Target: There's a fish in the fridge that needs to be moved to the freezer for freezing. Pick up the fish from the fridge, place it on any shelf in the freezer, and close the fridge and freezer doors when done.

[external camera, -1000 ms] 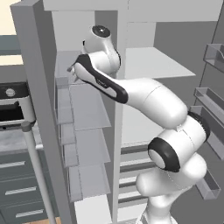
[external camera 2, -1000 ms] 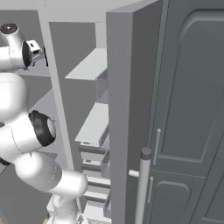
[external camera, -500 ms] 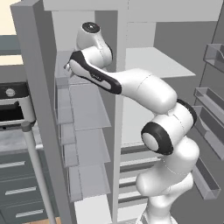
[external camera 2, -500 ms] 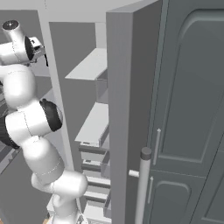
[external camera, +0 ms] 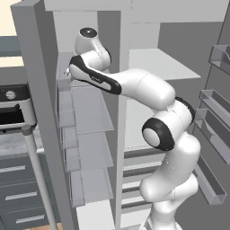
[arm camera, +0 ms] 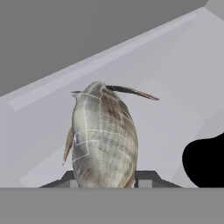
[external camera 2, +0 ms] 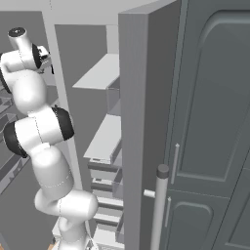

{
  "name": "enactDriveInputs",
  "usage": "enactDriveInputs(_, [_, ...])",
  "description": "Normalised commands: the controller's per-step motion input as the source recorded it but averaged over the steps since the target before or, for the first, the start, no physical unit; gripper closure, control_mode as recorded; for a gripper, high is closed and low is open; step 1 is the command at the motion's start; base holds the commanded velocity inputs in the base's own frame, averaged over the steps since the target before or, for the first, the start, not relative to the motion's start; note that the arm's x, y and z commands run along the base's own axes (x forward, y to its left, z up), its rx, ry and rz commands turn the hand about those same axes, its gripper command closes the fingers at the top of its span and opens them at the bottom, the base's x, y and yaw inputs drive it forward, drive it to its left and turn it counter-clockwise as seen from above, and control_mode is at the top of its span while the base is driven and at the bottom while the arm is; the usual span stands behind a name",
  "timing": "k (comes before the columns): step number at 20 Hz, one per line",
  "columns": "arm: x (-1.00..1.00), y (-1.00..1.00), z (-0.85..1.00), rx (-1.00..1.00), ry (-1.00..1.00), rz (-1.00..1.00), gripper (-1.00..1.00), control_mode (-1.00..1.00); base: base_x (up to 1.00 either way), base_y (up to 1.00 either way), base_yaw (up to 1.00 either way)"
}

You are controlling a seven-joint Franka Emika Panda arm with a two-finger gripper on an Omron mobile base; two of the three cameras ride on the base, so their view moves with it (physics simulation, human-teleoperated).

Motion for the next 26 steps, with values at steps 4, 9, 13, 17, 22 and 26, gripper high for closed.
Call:
enactDriveInputs(4, [0.29, 0.00, -0.22, 0.00, 0.00, -0.02, 1.00, -1.00, 0.00, 0.00, 0.00])
enactDriveInputs(9, [0.28, 0.00, -0.30, -0.03, 0.00, -0.04, 1.00, -1.00, 0.00, 0.00, 0.00])
enactDriveInputs(13, [0.05, 0.00, -0.42, -0.08, 0.00, -0.07, 1.00, -1.00, 0.00, 0.00, 0.00])
enactDriveInputs(17, [0.26, 0.00, -0.34, -0.10, 0.00, -0.10, -1.00, -1.00, 0.00, 0.00, 0.00])
enactDriveInputs(22, [0.00, -0.04, -0.13, -0.02, 0.00, -0.05, -1.00, -1.00, 0.00, 0.00, 0.00])
enactDriveInputs(26, [0.00, -0.06, 0.00, 0.00, 0.00, 0.00, -1.00, -1.00, 0.00, 0.00, 0.00])
